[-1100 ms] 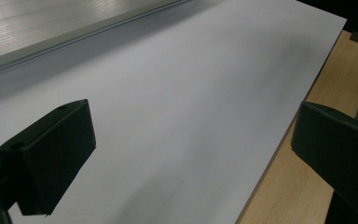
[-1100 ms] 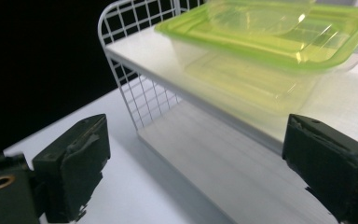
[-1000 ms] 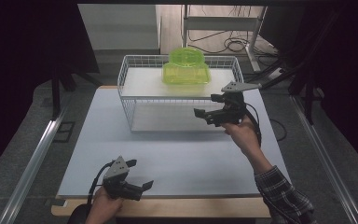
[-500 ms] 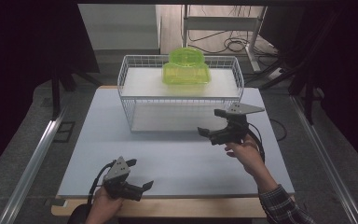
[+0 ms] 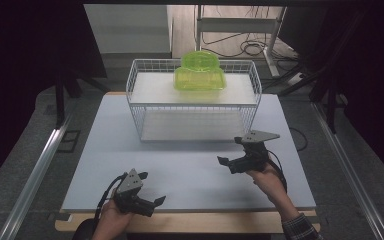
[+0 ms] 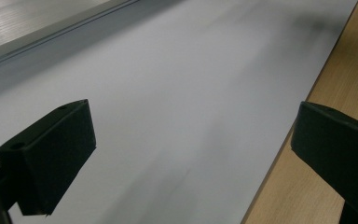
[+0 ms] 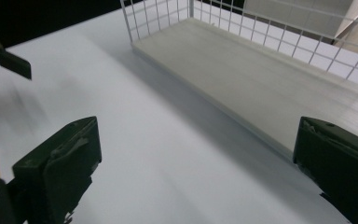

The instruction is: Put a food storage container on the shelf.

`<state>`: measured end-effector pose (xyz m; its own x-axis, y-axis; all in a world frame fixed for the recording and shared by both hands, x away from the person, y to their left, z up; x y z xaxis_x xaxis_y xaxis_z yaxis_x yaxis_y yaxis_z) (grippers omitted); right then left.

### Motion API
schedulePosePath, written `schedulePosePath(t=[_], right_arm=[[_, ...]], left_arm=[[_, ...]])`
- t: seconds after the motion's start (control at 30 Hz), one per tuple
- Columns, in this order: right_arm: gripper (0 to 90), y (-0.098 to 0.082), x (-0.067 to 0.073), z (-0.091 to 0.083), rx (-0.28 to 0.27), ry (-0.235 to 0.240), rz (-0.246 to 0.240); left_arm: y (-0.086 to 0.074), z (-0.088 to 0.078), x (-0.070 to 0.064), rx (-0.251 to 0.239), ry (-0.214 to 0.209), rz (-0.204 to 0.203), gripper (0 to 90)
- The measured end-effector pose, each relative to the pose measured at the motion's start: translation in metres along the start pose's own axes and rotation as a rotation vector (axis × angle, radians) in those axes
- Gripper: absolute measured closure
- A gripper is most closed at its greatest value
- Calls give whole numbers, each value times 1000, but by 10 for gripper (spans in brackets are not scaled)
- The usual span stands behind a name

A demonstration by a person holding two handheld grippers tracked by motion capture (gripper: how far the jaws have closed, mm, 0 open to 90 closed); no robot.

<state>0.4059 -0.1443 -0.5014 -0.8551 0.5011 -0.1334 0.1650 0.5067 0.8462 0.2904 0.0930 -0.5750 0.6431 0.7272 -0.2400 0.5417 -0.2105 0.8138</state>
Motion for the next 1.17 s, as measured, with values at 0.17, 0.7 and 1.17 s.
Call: schedulePosePath(t=[0.17,0.7,1.17], right_arm=[[29,-14,5,-1,13,3,0],[23,-64,26,-8,114,-7,-36],[12,-93,37,-17,154,12,-50]], left_arm=[[-1,1,1,10,5,2,0],[-6,4,0,41,18,30,5],[-8,7,-2,62,25,65,10]])
Point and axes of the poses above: each handheld gripper's, and its own axes: z roughly forward along the jaws, y roughly out of its top, x roughly to its left, the point moved 10 cm from there along z, roughly forward along the jaws, and after that the axes turned 11 degrees about -z, right-handed, at the moved point
